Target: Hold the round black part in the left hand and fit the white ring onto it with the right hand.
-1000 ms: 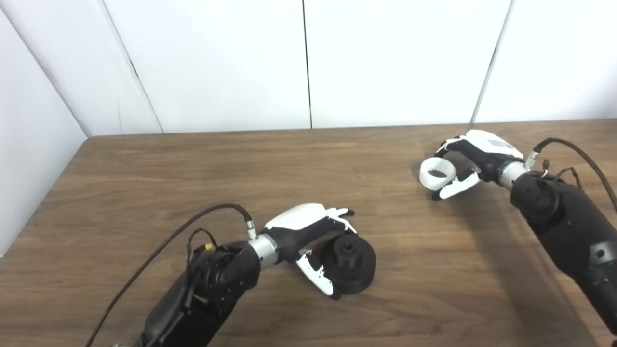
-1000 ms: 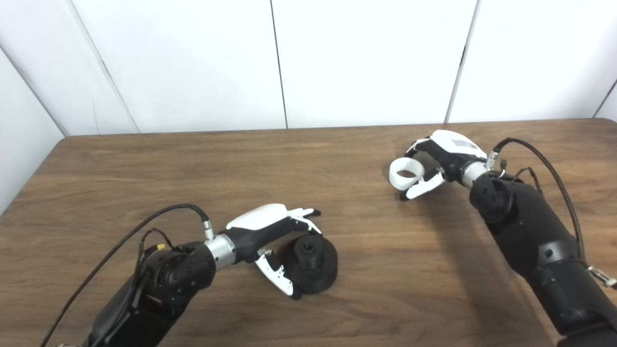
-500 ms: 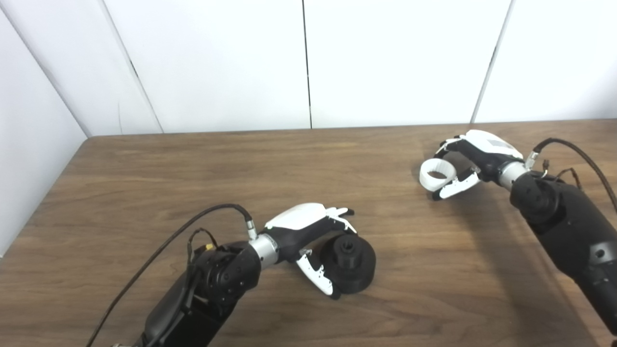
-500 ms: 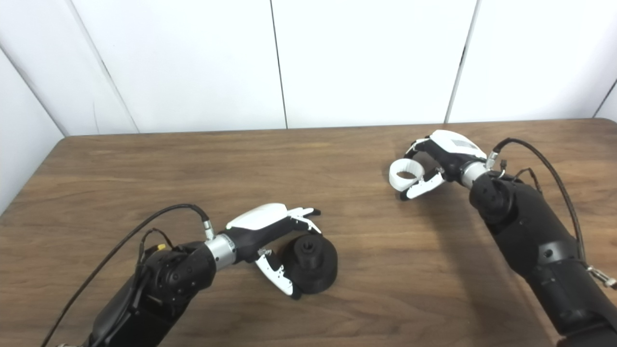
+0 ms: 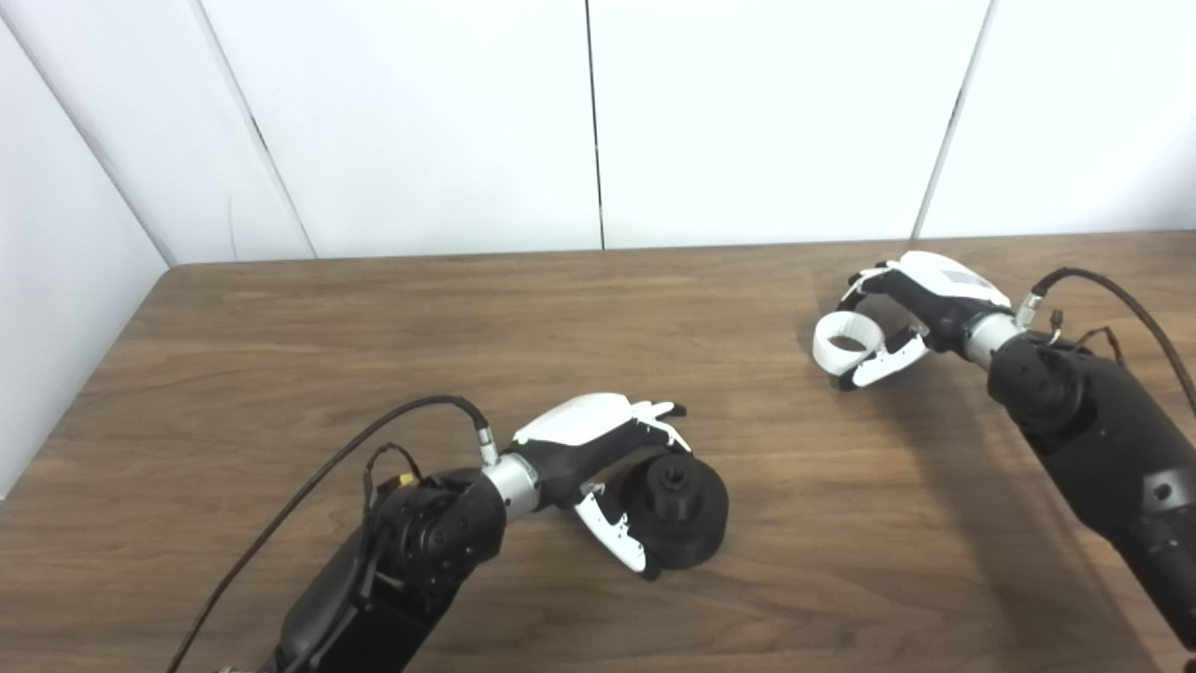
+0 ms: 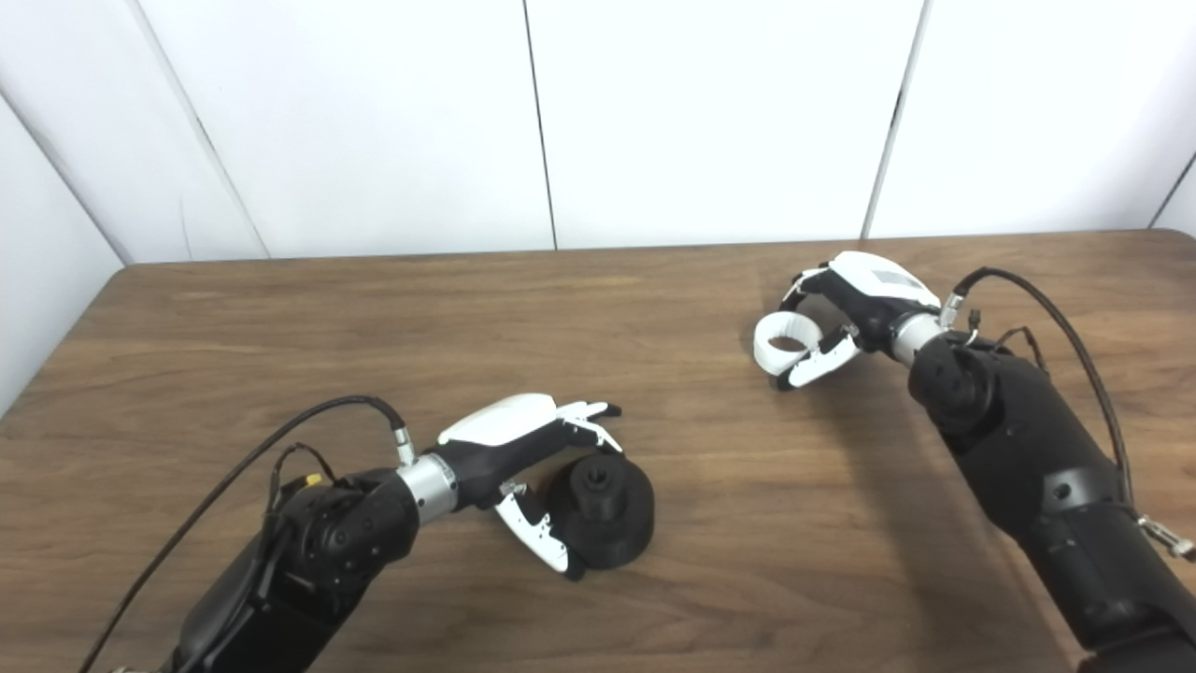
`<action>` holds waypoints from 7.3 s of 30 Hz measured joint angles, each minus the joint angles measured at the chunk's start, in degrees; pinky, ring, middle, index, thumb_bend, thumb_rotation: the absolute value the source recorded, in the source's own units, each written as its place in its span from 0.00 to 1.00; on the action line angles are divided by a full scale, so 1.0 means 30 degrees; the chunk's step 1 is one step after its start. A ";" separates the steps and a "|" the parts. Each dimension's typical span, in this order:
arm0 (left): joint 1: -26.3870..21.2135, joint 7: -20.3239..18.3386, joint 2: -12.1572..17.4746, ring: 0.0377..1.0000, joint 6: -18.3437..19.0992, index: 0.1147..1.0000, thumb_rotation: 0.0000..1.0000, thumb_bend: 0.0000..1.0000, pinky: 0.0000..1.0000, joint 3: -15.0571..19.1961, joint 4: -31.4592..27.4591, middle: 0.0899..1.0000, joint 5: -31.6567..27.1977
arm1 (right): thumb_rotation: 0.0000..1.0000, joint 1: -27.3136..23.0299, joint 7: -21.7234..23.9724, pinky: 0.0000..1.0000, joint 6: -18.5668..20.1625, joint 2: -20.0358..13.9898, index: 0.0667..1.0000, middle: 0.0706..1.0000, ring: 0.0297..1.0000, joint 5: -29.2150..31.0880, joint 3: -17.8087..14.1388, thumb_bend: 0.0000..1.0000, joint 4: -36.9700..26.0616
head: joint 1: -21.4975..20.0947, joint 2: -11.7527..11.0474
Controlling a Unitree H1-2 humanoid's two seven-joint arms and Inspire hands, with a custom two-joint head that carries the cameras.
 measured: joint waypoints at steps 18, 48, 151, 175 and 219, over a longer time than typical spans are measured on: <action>0.0063 -0.0074 0.0000 1.00 0.0051 0.67 0.18 0.90 0.97 -0.0035 -0.0063 1.00 -0.0048 | 0.15 0.0030 -0.0343 1.00 -0.0337 0.0078 0.46 0.85 0.96 0.0330 -0.0179 0.52 0.0003 | -0.0029 0.0088; 0.0039 -0.0079 0.0007 1.00 0.0005 0.67 0.18 0.90 0.97 -0.0120 -0.0059 1.00 0.0043 | 0.15 0.0916 0.0542 1.00 -0.0227 -0.0104 0.46 0.84 0.97 0.1499 -0.1222 0.52 -0.3733 | -0.0029 0.0059; -0.0363 -0.0759 -0.0003 1.00 0.0713 0.71 0.18 0.90 0.98 -0.0461 -0.0371 1.00 0.0382 | 0.16 0.3752 0.7673 1.00 0.2910 0.1670 0.46 0.84 0.99 0.2241 0.1635 0.52 -1.4905 | 0.0176 0.1201; -0.0320 -0.0722 -0.0061 1.00 0.0688 0.73 0.19 0.91 0.95 -0.0439 -0.0398 1.00 0.0508 | 0.16 0.3743 0.7652 1.00 0.2830 0.1921 0.46 0.84 0.99 0.2195 0.1709 0.52 -1.4708 | 0.0234 0.0967; -0.0174 -0.1013 -0.0153 1.00 0.0820 0.69 0.21 0.92 0.99 -0.0387 -0.0583 1.00 0.0517 | 0.42 0.4476 0.7618 1.00 0.2182 0.1803 0.69 0.86 0.99 0.2102 0.1765 0.99 -1.3758 | 0.0469 0.1201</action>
